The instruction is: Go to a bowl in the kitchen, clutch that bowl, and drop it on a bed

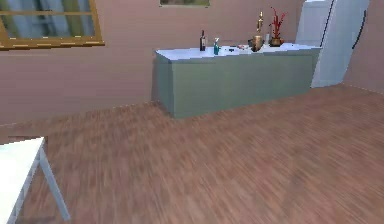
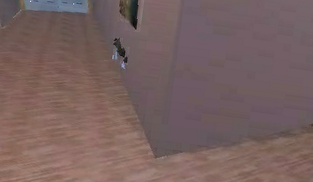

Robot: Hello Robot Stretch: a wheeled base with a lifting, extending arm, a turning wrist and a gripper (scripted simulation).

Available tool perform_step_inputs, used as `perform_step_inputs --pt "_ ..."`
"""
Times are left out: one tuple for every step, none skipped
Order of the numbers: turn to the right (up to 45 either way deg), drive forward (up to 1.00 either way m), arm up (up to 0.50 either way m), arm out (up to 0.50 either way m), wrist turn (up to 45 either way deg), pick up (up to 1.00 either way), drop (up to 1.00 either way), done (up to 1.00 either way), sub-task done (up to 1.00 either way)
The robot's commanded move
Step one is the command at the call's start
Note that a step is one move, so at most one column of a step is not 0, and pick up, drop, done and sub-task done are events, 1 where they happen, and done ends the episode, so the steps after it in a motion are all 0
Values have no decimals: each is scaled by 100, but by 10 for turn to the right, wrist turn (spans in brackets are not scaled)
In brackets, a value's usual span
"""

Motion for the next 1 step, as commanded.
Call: perform_step_inputs --pt "0 25 0 0 0 0 0 0 0"
